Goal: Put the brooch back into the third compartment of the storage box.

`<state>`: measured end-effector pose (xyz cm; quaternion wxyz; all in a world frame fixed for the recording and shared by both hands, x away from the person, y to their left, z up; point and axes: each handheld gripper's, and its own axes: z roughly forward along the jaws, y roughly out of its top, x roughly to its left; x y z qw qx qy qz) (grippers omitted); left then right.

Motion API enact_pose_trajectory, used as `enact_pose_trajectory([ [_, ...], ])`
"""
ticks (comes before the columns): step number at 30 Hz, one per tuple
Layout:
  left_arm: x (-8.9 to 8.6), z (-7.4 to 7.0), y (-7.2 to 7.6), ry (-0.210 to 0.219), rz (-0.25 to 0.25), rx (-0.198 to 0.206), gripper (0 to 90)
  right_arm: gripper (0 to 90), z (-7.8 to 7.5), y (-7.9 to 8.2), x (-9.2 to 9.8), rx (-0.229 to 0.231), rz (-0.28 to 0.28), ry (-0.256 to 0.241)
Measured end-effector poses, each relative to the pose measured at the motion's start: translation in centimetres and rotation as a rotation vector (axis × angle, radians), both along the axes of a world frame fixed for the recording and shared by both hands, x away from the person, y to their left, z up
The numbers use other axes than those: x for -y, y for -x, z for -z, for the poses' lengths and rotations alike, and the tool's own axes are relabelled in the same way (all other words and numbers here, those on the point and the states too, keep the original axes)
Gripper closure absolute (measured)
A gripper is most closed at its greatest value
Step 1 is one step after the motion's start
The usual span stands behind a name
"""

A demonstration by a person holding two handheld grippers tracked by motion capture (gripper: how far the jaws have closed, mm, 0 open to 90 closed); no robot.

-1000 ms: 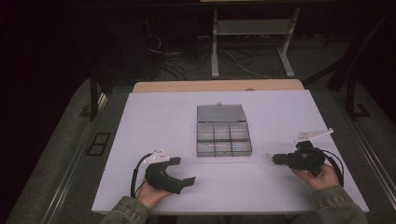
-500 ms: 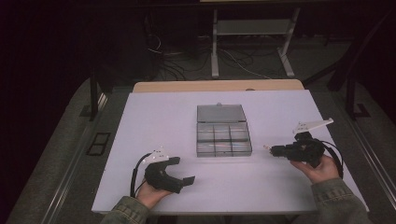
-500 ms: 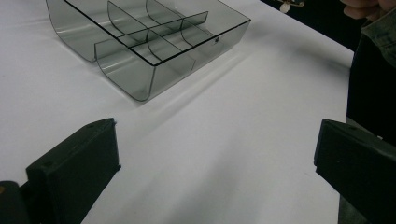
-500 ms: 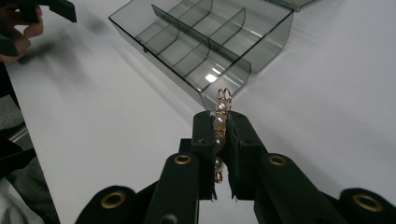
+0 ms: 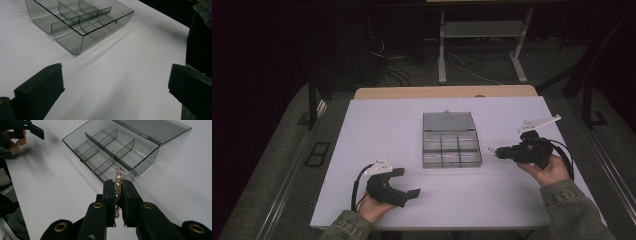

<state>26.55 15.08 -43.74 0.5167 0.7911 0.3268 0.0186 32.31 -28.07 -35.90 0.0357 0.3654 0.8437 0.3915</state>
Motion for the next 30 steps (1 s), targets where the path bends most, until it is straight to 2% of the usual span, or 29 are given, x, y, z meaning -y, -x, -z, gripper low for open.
enact_pose_trajectory([
  [15, 0.0, 0.0, 0.0, 0.006, 0.005, -0.003, 0.0, 81.8, -0.6, -1.3, -2.4, 0.005, -0.034, 0.019],
  [30, 0.0, 0.0, 0.0, 0.003, 0.007, -0.005, 0.0, 81.8, 0.1, -2.5, -4.2, -0.016, -0.049, 0.022],
])
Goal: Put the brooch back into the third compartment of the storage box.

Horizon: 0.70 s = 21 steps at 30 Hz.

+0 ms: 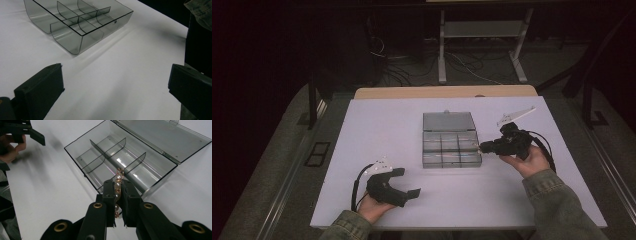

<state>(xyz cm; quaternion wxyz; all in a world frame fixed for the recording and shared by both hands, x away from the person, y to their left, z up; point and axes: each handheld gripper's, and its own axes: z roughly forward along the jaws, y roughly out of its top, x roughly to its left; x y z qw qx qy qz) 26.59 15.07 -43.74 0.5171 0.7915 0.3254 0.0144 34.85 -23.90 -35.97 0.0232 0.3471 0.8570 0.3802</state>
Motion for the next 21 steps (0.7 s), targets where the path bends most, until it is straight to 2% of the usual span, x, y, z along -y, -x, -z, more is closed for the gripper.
enact_pose_trajectory([
  [10, 0.0, 0.0, 0.0, 0.003, 0.001, 0.002, 0.0, 81.8, 0.5, -1.1, -1.2, -0.008, 0.0, -0.001],
  [21, 0.0, 0.0, 0.0, 0.001, 0.006, 0.003, 0.0, 81.8, 1.7, -2.1, -1.9, -0.038, 0.013, 0.007],
])
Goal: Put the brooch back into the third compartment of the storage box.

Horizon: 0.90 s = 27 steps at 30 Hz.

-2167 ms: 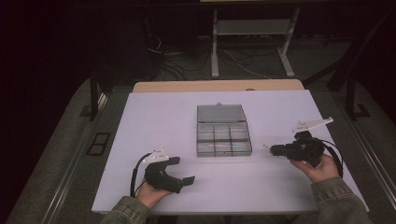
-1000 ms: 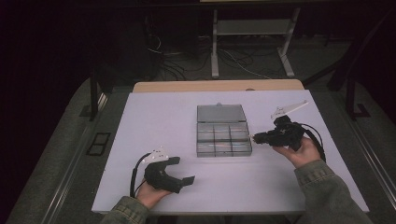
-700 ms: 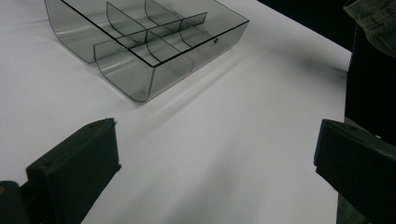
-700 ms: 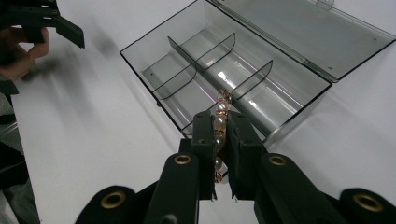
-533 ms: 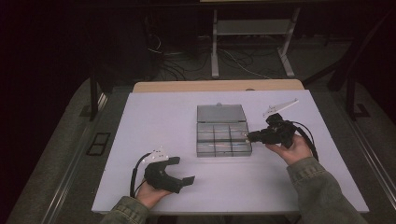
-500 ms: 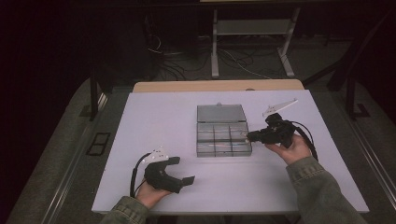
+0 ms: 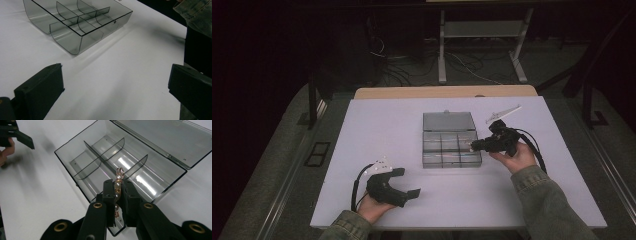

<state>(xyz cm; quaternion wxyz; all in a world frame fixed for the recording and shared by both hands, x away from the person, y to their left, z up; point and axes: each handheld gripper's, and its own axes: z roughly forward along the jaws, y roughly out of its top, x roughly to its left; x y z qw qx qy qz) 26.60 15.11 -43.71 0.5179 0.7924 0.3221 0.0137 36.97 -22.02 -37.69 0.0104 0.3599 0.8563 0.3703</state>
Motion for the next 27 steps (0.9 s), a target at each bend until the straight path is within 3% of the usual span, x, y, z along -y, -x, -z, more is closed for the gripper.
enact_pose_trajectory([
  [7, -0.2, 0.0, 0.0, 0.017, -0.008, -0.004, 0.0, 81.7, 0.8, -0.4, -0.3, -0.017, -0.001, 0.01],
  [27, 0.0, 0.0, 0.0, -0.001, -0.002, -0.002, 0.0, 81.7, 2.6, -0.7, -1.2, -0.053, -0.027, 0.061],
])
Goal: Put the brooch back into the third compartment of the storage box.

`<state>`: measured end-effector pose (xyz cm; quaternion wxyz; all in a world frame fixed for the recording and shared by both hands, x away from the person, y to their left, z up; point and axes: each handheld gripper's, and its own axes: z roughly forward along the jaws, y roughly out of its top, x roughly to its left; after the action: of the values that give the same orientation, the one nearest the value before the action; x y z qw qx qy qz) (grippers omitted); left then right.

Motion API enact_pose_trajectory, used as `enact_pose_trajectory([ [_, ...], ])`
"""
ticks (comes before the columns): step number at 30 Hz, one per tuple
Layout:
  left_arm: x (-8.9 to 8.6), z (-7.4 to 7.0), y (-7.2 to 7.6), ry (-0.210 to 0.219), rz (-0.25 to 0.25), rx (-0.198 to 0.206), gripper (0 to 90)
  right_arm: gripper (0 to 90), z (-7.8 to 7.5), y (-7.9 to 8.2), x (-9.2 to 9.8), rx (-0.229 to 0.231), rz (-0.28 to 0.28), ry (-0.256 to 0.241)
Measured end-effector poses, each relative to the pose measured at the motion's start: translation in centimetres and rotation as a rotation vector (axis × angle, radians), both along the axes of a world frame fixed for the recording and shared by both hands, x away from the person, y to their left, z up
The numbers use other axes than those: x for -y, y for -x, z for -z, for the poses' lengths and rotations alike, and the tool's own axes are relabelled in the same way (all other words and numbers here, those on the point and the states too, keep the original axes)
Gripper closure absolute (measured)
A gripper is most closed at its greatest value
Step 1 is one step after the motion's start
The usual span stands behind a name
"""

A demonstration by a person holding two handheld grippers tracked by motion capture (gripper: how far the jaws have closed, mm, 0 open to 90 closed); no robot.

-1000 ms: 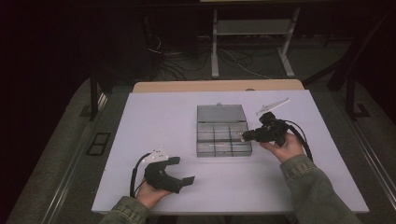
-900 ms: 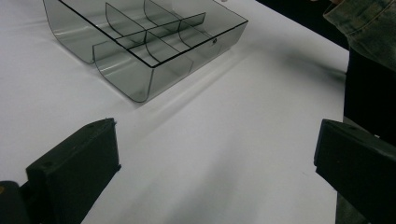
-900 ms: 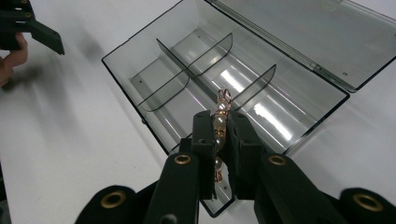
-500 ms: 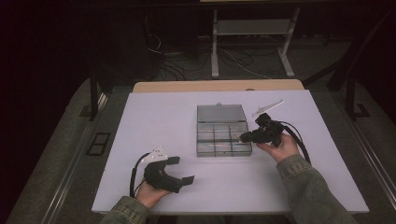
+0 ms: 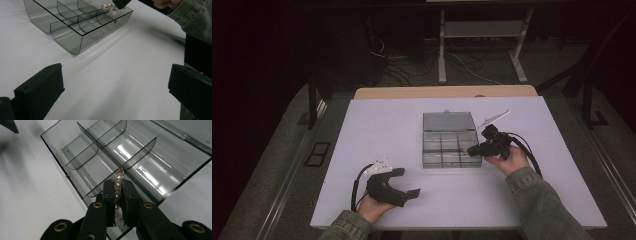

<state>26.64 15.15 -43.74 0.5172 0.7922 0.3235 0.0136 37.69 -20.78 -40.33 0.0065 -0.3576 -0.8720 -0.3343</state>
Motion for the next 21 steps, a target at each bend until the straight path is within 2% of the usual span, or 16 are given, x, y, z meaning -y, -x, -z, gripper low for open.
enact_pose_trajectory([
  [10, 0.0, 0.0, 0.0, 0.001, 0.0, 0.001, 0.0, 81.7, 1.1, 0.0, -0.6, -0.015, -0.01, 0.03],
  [21, 0.2, -0.1, -0.2, -0.018, -0.001, -0.016, 0.0, 80.6, 1.7, -0.1, -0.8, -0.028, -0.012, 0.032],
])
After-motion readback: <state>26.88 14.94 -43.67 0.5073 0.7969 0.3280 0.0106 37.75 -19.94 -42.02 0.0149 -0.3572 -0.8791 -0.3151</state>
